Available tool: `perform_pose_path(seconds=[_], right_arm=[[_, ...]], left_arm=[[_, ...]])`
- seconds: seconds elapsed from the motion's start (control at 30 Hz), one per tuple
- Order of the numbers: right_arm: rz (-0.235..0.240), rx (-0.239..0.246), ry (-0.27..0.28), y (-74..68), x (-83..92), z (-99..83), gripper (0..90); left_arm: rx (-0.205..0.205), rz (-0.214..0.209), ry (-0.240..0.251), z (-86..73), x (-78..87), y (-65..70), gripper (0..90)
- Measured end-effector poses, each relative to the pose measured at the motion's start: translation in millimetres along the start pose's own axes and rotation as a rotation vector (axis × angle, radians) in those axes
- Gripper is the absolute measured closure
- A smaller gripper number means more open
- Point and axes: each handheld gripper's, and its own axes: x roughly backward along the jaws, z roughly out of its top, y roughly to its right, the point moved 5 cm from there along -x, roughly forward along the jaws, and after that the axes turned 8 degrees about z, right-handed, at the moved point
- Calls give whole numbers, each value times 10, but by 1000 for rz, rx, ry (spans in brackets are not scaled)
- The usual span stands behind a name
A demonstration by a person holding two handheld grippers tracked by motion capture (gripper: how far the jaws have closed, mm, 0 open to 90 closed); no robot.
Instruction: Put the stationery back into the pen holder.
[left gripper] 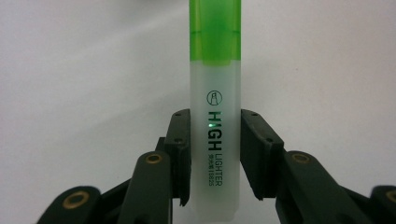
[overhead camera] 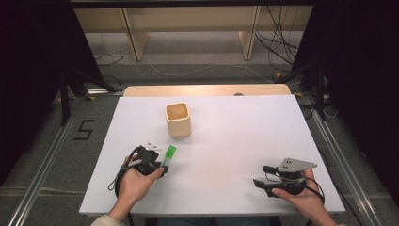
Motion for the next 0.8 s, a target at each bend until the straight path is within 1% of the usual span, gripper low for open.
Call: perform_pose_path(seconds=[0.07, 0.4, 0.67, 0.7, 0.8], right_arm=[[0, 1, 0, 1, 0, 0, 335], [-1, 1, 0, 2, 0, 0, 335], [-2, 1, 0, 1, 0, 0, 335], [-2, 1, 0, 1, 0, 0, 335], [-1, 0, 1, 0, -1, 0, 335]], left_arm=[[9, 6, 15, 7, -3, 2, 662], [-8, 25, 58, 31, -12, -20, 662], [-11, 39, 124, 84, 1, -35, 662], [-19, 40, 128, 91, 7, -39, 662], [-19, 43, 151, 117, 10, -32, 662]])
